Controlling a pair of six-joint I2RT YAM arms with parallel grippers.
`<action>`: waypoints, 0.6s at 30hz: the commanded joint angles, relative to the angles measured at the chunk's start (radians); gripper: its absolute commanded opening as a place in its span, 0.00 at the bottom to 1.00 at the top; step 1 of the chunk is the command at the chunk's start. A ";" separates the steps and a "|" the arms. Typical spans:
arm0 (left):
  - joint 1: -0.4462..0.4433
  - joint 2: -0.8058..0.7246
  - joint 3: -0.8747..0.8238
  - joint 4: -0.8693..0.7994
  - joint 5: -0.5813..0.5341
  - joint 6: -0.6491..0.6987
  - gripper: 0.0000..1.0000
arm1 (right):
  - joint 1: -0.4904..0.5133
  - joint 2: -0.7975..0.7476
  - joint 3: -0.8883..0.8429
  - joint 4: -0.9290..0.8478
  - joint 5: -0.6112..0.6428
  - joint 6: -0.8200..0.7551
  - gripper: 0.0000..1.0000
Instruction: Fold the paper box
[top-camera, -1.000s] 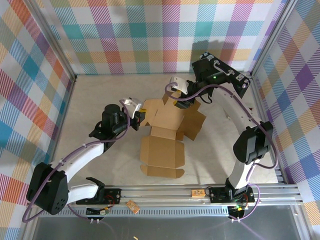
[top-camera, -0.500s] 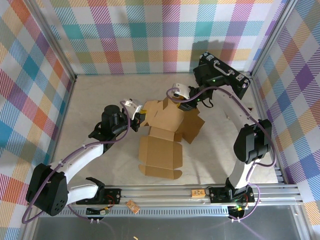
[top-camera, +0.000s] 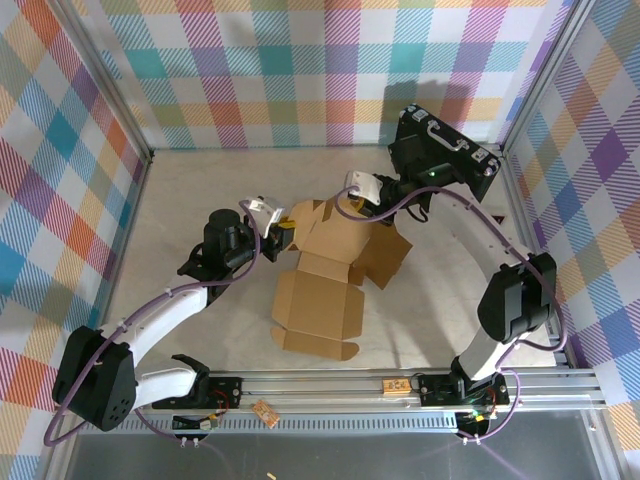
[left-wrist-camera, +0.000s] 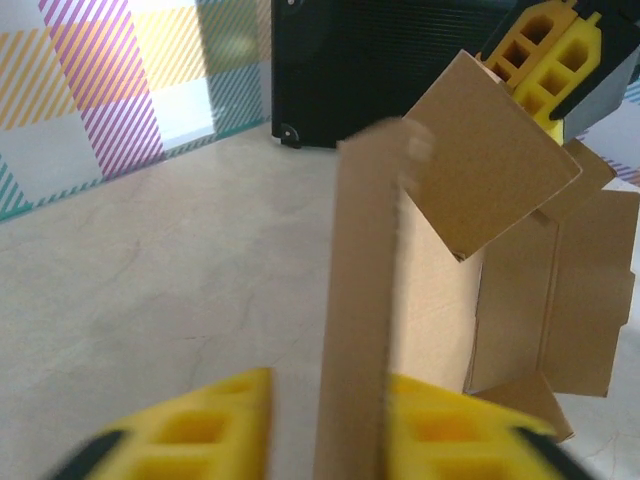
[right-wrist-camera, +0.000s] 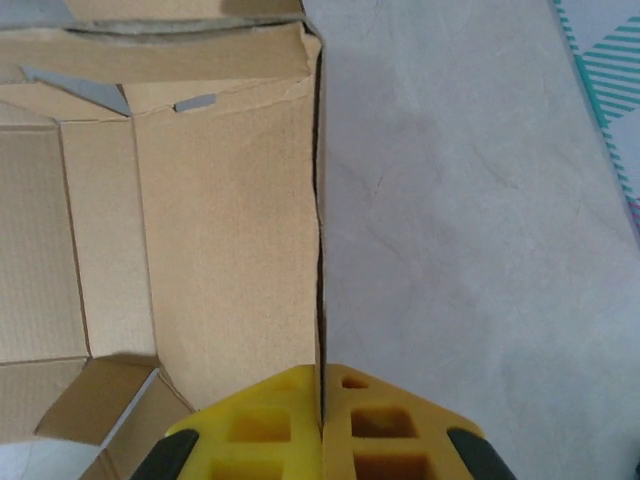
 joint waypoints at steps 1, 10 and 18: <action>-0.005 -0.012 0.020 0.023 -0.001 -0.068 0.59 | 0.034 -0.031 -0.026 0.065 0.049 0.009 0.00; 0.010 -0.118 0.221 -0.361 -0.164 -0.333 0.80 | 0.117 -0.054 -0.129 0.216 0.191 0.030 0.00; 0.040 -0.266 0.161 -0.497 -0.338 -0.542 0.86 | 0.230 -0.078 -0.263 0.401 0.324 0.048 0.00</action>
